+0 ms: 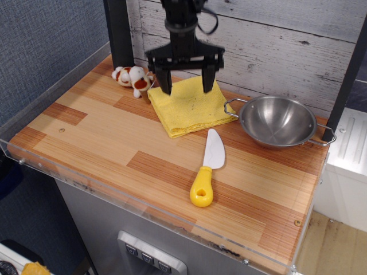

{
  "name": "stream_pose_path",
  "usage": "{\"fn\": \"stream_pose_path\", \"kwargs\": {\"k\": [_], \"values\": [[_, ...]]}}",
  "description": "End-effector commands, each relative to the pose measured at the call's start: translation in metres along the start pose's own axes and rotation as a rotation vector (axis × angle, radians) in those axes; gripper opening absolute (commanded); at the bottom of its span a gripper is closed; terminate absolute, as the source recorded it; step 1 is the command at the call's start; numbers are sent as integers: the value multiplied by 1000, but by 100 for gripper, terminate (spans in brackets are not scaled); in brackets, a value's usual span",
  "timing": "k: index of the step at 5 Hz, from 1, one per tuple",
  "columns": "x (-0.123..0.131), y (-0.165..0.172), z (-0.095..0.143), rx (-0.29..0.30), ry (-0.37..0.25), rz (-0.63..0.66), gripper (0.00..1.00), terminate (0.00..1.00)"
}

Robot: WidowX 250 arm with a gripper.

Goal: Pick up yellow cloth, move it back between stuffed animal and wok

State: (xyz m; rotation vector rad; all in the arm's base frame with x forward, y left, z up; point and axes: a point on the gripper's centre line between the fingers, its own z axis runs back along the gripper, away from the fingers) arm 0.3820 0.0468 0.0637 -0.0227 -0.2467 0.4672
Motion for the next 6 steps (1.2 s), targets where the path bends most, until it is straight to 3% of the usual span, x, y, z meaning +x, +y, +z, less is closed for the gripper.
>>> {"fn": "stream_pose_path", "kwargs": {"k": [1, 4, 6], "values": [[19, -8, 70, -92, -126, 26, 100, 0], [5, -6, 117, -149, -141, 21, 100, 0], [5, -6, 117, -149, -141, 21, 100, 0]]}}
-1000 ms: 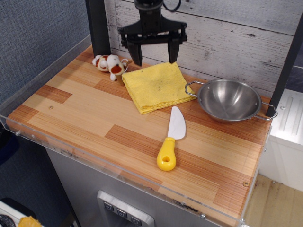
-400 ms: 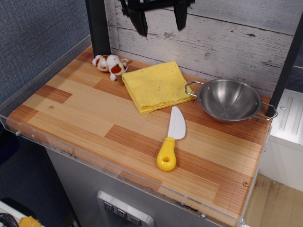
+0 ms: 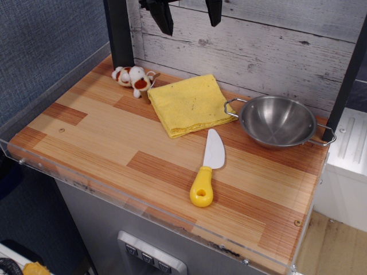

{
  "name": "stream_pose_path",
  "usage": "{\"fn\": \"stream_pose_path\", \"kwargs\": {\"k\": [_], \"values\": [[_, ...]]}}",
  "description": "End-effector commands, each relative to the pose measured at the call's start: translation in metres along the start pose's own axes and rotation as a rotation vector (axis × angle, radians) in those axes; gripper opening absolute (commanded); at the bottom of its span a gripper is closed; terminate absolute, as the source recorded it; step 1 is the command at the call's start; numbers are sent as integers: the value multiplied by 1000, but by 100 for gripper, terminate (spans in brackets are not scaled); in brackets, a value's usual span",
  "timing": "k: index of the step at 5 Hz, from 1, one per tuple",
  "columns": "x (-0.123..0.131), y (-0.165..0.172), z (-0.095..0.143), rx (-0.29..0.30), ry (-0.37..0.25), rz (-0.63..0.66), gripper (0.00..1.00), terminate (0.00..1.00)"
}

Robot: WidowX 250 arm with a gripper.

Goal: Pick up yellow cloth, move it back between stuffed animal and wok

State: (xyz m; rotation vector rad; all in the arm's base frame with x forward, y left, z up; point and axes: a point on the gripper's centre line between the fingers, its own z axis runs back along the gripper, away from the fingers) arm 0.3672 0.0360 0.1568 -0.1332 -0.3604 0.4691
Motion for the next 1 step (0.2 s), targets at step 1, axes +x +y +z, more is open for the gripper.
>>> {"fn": "stream_pose_path", "kwargs": {"k": [1], "values": [[3, 2, 23, -19, -56, 1, 100, 100]]}}
